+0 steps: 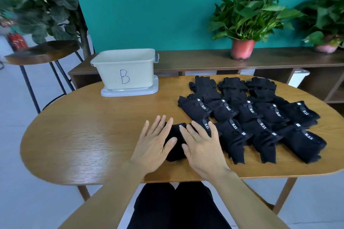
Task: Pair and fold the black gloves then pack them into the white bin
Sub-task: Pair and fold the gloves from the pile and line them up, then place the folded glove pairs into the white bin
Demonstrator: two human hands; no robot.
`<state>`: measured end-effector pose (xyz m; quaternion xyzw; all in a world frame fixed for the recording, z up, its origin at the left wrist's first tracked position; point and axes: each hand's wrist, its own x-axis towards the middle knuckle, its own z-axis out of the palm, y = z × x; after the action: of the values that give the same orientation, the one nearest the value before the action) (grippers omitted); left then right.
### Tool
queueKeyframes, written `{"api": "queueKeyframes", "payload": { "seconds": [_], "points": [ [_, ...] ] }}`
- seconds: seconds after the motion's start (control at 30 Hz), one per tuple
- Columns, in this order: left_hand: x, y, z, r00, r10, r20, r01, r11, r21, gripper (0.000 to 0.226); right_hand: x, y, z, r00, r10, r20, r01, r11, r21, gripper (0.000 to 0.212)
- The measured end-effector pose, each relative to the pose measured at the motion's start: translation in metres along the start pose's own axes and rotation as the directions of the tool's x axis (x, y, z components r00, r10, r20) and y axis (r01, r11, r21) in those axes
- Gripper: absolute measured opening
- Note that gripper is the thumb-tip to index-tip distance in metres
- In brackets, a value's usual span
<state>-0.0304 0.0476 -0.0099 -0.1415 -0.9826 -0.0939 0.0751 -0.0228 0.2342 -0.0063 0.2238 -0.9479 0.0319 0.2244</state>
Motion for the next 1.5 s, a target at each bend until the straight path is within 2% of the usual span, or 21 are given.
{"api": "queueKeyframes", "payload": {
  "seconds": [0.2, 0.37, 0.67, 0.8, 0.83, 0.97, 1.13, 1.33, 1.5],
  "points": [
    [-0.013, -0.016, -0.035, 0.997, -0.074, 0.033, 0.070, 0.993, 0.097, 0.072, 0.030, -0.021, -0.019, 0.993, 0.013, 0.118, -0.006, 0.998, -0.057, 0.055],
    [-0.023, -0.033, -0.058, 0.992, -0.120, 0.027, 0.116, 0.987, 0.113, 0.073, 0.051, -0.034, -0.036, 0.970, -0.061, 0.235, 0.074, 0.996, -0.050, 0.060],
    [0.013, -0.079, -0.105, 0.986, -0.163, -0.038, 0.166, 0.983, 0.076, 0.101, 0.125, -0.045, -0.050, 0.966, -0.076, 0.246, 0.088, 0.995, -0.039, 0.063],
    [0.042, -0.111, -0.120, 0.979, -0.194, -0.070, 0.198, 0.978, 0.059, 0.130, 0.172, -0.045, -0.046, 0.968, -0.044, 0.246, 0.048, 0.999, -0.010, 0.065],
    [0.051, -0.119, -0.123, 0.977, -0.199, -0.077, 0.204, 0.977, 0.058, 0.131, 0.185, -0.044, -0.042, 0.968, -0.036, 0.246, 0.037, 0.999, 0.001, 0.065],
    [0.084, -0.154, -0.135, 0.970, -0.223, -0.101, 0.224, 0.974, 0.008, 0.099, 0.239, -0.039, -0.028, 0.968, -0.014, 0.251, 0.002, 0.999, 0.048, 0.071],
    [0.123, -0.194, -0.158, 0.952, -0.297, -0.068, 0.300, 0.953, 0.037, 0.082, 0.306, -0.031, -0.004, 0.966, 0.001, 0.259, -0.017, 0.998, 0.058, 0.082],
    [0.180, -0.269, -0.140, 0.925, -0.353, -0.140, 0.356, 0.934, -0.002, 0.097, 0.370, -0.021, 0.038, 0.964, 0.036, 0.264, -0.053, 0.997, 0.059, 0.102],
    [0.206, -0.315, -0.138, 0.902, -0.391, -0.184, 0.394, 0.919, -0.020, 0.111, 0.404, -0.014, 0.065, 0.942, 0.122, 0.312, -0.161, 0.982, 0.101, 0.120]
  ]
}}
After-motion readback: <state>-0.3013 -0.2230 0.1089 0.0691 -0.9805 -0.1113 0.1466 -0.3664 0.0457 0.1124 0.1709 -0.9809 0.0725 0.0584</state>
